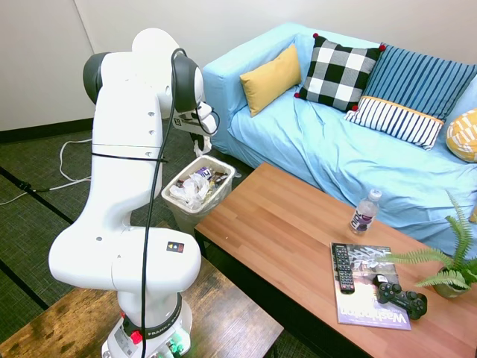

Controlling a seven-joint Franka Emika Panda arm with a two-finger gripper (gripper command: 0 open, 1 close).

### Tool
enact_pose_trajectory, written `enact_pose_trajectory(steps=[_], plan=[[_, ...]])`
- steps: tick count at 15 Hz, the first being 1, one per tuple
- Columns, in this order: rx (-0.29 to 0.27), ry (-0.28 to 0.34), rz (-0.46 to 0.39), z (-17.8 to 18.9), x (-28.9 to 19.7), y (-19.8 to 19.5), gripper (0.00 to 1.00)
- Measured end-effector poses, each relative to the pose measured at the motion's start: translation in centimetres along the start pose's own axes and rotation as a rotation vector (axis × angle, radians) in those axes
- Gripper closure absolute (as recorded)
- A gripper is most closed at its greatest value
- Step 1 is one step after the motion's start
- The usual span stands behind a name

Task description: Throw the tissue in the trash bin

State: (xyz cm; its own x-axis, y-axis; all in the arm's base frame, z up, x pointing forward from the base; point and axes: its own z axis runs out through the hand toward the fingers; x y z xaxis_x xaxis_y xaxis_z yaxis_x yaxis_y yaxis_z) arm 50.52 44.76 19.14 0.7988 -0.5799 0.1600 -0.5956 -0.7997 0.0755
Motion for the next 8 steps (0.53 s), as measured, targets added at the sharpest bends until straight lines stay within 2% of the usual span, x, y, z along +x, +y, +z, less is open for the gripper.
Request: enact_pose_trajectory(steps=[4, 8], plan=[[-0.043, -0.011, -0.036, 3.3, -2.4, 0.0, 0.0], [-0.059, -0.002, -0.062, 4.4, -3.9, 0.0, 0.0]])
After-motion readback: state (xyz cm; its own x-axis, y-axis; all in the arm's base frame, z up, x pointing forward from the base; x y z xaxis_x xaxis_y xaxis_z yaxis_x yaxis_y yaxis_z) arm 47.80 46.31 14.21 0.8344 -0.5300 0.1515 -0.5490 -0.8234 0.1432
